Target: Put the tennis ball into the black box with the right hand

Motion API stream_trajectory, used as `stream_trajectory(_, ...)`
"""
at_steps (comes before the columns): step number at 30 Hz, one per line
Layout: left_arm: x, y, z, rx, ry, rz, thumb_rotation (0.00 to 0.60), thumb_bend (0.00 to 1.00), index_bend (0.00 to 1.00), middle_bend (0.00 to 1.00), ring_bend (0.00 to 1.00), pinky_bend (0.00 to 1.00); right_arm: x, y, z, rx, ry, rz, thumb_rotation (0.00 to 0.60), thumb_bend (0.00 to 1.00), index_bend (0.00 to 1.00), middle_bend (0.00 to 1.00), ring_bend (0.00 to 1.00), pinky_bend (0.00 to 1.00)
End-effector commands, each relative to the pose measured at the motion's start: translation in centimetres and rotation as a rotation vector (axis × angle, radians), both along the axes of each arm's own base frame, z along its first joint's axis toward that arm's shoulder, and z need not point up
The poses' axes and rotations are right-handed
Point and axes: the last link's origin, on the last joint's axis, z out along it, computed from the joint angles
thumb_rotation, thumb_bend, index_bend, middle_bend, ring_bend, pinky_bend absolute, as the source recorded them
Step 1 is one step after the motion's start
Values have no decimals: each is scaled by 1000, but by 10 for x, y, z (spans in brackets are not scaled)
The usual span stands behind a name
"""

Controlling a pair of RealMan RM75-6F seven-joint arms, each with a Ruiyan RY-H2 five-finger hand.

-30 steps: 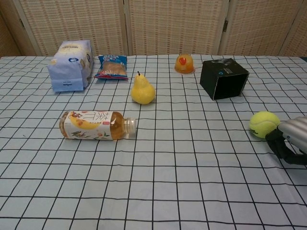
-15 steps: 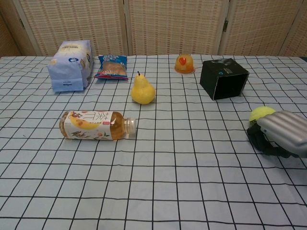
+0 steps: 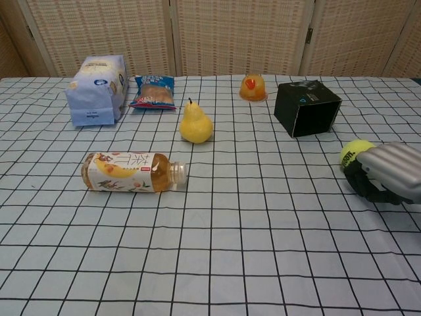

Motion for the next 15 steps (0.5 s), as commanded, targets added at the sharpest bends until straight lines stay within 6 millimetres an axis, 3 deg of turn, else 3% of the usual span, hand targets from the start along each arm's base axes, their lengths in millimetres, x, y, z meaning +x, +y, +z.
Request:
stream_trajectory(1,1,-1,-1,-5,1,-5,600,463,208,138,102,184,1,-7,2,-6,-5,-3,600,971,1000,926,961,1000)
stream_trajectory(15,1,-1,-4,-22,10,2,600,464,208,140,103,184,-2,-28,12,40,19,-24,600,970,1000,926,961,1000)
